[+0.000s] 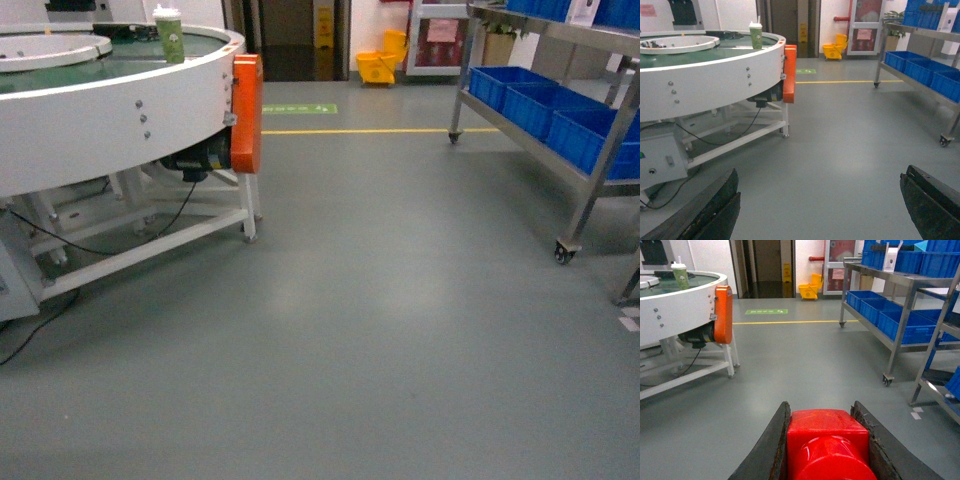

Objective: Pick red block from blue box to shelf

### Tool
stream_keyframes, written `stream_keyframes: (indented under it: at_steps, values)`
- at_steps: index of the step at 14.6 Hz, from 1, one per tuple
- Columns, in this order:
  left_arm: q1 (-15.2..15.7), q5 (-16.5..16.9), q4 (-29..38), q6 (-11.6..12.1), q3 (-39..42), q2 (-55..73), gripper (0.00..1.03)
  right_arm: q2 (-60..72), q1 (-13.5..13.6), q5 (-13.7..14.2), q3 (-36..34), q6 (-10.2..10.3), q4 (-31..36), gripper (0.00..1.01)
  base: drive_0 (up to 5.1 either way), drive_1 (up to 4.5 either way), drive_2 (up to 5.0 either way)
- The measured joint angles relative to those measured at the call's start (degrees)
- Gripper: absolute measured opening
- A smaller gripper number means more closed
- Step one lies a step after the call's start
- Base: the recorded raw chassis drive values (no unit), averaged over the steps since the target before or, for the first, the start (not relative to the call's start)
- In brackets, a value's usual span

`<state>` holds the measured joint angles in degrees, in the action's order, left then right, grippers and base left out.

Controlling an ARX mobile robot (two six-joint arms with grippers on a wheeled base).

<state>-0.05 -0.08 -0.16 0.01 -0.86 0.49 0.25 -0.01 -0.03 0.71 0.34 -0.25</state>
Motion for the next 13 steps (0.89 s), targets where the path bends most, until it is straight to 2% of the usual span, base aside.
stream_keyframes:
  at_steps: [13]
  values:
    - [0.0,0.0,-0.1,0.0,0.0,0.0,0.98,0.0,0.0,0.0,0.0,0.0,-0.2,0.28,0.0,4.27,-4.3]
